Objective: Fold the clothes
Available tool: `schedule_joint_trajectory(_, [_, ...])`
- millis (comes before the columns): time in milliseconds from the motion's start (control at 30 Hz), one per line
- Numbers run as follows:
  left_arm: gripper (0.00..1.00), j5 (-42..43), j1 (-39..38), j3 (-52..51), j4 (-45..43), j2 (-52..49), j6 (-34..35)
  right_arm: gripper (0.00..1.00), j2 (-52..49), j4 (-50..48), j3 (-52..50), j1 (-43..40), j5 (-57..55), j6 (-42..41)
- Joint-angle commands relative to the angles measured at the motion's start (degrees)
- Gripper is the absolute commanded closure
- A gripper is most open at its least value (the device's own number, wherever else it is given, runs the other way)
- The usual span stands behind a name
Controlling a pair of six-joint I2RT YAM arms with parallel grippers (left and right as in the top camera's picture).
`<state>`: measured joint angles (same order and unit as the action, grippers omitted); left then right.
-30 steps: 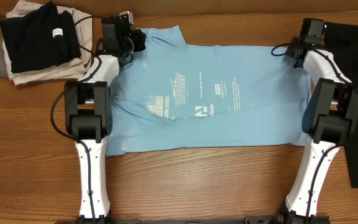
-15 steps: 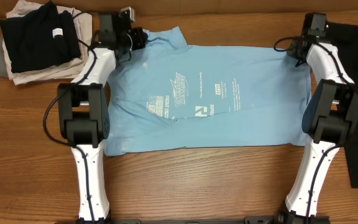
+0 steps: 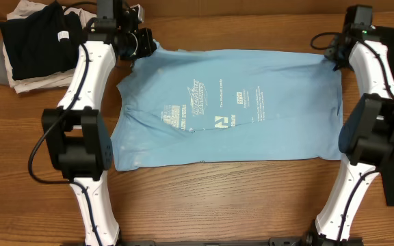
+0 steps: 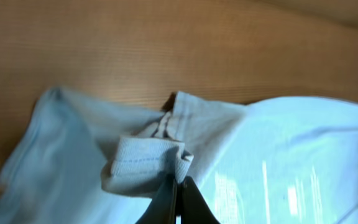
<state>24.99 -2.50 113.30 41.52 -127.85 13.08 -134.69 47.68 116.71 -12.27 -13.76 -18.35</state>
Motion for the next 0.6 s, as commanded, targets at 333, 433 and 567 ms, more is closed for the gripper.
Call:
schedule_joint_trajectory(333, [0.96, -5.29, 1.01, 0.98, 23.89, 8.94, -2.82, 0.96, 9.79, 13.79, 2.01, -3.26, 3.76, -5.75])
schedule_joint_trajectory(433, [0.96, -5.31, 1.42, 0.98, 28.87, 8.94, -2.84, 0.96, 10.27, 16.83, 2.01, -3.23, 3.87, -5.77])
schedule_joint_trajectory(567, [0.96, -5.88, 1.64, 0.98, 32.76, 9.05, -4.11, 0.96, 10.75, 20.65, 2.01, -3.23, 3.98, -6.32])
